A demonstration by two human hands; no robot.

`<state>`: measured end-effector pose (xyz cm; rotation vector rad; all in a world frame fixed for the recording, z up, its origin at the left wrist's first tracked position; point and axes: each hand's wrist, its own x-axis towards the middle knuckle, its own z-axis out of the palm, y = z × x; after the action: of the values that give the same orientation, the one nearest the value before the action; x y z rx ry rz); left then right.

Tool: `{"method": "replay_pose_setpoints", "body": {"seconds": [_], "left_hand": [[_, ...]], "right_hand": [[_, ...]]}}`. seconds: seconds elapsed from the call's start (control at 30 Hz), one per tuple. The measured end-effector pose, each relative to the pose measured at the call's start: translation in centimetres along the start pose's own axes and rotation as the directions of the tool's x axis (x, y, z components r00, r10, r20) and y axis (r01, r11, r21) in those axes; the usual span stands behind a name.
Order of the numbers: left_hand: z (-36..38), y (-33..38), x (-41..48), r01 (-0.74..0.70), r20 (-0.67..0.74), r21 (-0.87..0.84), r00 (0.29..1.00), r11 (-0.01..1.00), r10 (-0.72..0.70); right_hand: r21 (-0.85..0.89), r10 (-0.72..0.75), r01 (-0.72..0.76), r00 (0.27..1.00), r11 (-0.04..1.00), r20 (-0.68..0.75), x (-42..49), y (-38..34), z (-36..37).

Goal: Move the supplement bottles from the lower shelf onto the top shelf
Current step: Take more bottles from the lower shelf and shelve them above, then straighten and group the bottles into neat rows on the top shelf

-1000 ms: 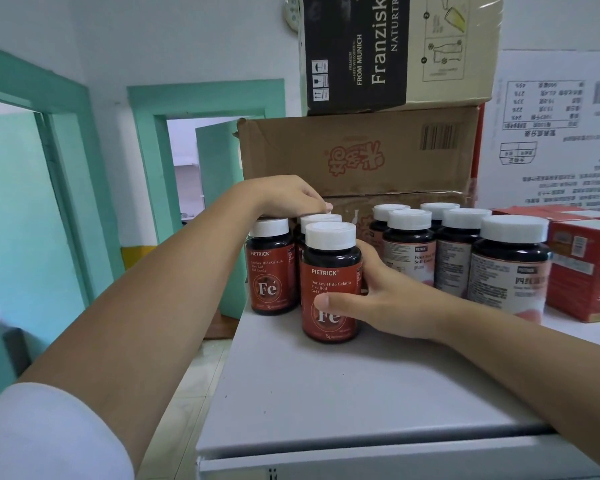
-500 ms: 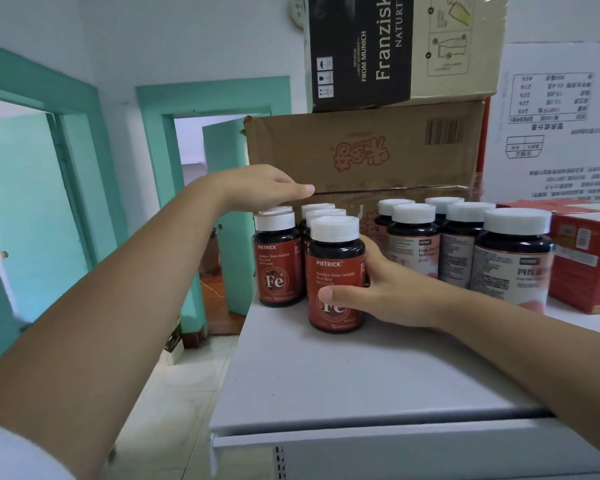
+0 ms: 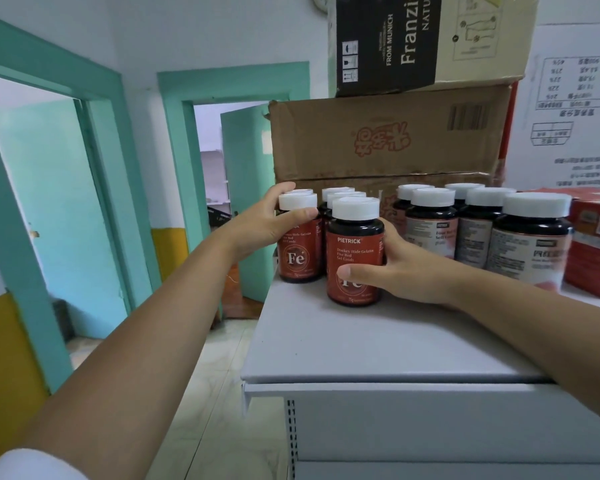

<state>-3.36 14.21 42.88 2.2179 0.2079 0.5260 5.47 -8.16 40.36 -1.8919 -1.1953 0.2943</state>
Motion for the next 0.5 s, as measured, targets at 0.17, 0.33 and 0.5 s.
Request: {"method": "replay_pose_setpoints", "body": {"seconds": [0.17, 0.33, 0.5], "left_hand": [[0.35, 0.34, -0.13, 0.016, 0.012, -0.065, 1.000, 0.998, -0.015], [0.47, 0.28, -0.12, 0.015, 0.039, -0.083, 0.999, 0.996, -0.011], [0.37, 0.23, 0.06, -0.007, 0.040, -0.008, 0.999, 1.000, 0.007]], "right_hand": [[-0.007, 0.003, -0.003, 1.000, 1.000, 0.002, -0.03, -0.01, -0.03], [-0.023, 0.027, -0.027, 1.000, 0.999, 0.005, -0.01, -0.05, -0.09], [-0.056, 0.047, -0.047, 0.999, 0.997, -0.001, -0.23, -0.42, -0.03]]}}
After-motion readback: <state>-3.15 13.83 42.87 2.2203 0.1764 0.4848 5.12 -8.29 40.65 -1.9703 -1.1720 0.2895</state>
